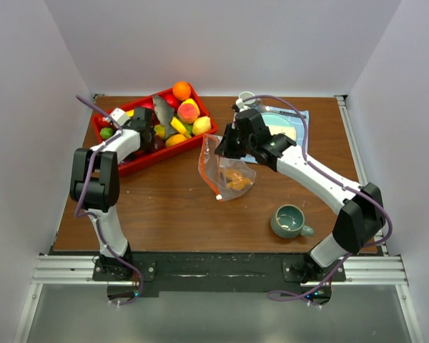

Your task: Place the food in the zip-top bag and seal the zipper

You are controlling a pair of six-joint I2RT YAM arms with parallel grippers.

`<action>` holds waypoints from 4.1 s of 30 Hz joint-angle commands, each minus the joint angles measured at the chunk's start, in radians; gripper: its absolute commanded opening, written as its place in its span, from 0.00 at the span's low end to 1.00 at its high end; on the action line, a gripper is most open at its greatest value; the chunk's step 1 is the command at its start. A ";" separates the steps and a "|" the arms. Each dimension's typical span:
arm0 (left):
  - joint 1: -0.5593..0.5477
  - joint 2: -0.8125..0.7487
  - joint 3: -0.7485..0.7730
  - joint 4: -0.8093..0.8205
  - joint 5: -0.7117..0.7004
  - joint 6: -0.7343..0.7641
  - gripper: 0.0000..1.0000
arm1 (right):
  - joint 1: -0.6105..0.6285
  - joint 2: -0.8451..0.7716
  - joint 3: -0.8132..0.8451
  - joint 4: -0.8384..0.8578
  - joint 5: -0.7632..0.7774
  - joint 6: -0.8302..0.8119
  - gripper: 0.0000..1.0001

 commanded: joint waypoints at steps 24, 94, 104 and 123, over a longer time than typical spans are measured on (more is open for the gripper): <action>0.007 -0.234 -0.147 0.172 0.131 0.138 0.25 | 0.006 -0.028 0.011 -0.019 0.017 -0.037 0.00; -0.545 -0.698 -0.367 0.362 0.701 0.195 0.96 | 0.006 -0.098 -0.001 -0.010 0.106 0.043 0.00; -0.535 -0.717 -0.332 0.327 0.629 0.209 0.96 | 0.002 -0.121 0.020 -0.092 0.166 0.003 0.00; -0.139 -0.439 -0.143 0.216 0.201 0.330 0.81 | -0.070 -0.256 0.065 -0.234 0.257 -0.107 0.00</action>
